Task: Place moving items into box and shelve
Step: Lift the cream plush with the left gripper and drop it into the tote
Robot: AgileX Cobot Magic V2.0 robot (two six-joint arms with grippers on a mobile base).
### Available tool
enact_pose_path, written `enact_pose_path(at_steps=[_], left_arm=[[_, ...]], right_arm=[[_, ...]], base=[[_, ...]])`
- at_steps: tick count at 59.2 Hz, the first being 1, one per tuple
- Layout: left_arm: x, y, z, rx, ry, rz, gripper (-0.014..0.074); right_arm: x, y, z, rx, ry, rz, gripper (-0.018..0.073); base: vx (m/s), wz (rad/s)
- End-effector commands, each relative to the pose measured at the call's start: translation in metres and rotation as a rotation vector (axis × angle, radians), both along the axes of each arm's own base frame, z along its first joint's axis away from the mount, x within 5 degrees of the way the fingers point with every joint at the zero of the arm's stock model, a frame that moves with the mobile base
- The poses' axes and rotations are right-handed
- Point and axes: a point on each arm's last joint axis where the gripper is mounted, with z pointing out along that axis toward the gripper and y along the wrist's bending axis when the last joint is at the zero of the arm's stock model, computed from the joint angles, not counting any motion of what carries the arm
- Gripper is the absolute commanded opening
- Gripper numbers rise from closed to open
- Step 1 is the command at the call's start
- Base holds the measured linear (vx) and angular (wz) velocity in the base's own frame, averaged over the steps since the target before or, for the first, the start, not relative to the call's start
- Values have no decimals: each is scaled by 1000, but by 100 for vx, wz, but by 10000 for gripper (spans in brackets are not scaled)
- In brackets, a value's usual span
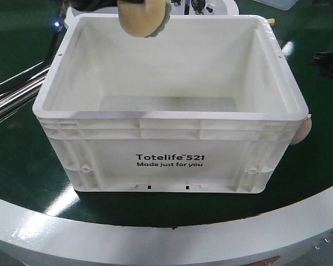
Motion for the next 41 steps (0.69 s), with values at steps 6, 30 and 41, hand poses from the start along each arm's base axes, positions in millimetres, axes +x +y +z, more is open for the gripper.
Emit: enact_pose_path(at_steps=[6, 30, 41], left_arm=[[1, -12, 7, -45, -37, 5, 190], [-1, -22, 3, -44, -14, -33, 620], [-10, -22, 11, -43, -15, -63, 600]], right_arm=[[-3, -1, 20, -16, -50, 10, 261], [18, 6, -34, 106, 153, 64, 368], [24, 9, -48, 161, 187, 74, 376]], base=[[0, 0], [0, 0], [0, 0]])
